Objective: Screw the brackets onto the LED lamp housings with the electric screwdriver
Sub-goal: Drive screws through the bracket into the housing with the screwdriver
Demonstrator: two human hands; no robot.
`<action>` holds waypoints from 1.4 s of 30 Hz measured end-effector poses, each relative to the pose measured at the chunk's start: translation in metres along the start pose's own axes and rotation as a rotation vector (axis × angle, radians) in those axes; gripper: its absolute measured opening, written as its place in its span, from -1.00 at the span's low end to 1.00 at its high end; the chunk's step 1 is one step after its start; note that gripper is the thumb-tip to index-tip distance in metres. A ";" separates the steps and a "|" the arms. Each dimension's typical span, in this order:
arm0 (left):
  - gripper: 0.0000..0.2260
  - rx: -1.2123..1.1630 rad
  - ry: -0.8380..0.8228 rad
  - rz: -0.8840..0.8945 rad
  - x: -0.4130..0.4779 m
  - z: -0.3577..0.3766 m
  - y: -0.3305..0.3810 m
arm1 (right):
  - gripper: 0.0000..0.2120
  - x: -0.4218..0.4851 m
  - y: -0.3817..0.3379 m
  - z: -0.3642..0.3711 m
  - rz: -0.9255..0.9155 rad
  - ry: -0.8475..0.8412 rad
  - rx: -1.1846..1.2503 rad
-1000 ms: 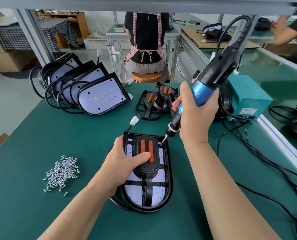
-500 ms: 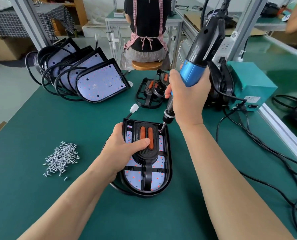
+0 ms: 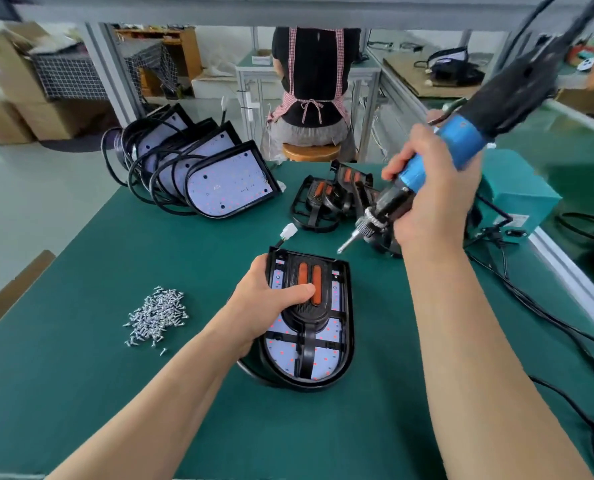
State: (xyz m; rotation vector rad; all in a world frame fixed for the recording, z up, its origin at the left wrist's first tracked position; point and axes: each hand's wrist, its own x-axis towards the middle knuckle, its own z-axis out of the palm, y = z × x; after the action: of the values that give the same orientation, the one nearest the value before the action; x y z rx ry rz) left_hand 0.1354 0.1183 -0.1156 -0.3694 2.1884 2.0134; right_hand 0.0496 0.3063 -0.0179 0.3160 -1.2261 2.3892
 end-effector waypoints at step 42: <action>-0.84 0.147 -0.023 0.259 -0.085 -0.050 0.031 | -0.83 -0.043 0.022 -0.033 0.475 0.204 0.382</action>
State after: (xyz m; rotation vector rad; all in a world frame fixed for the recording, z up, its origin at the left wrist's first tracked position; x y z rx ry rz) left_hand 0.2109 0.0775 -0.0581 -0.0458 2.4606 1.9453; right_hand 0.0765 0.3099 -0.0694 -0.1260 -0.8122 2.9750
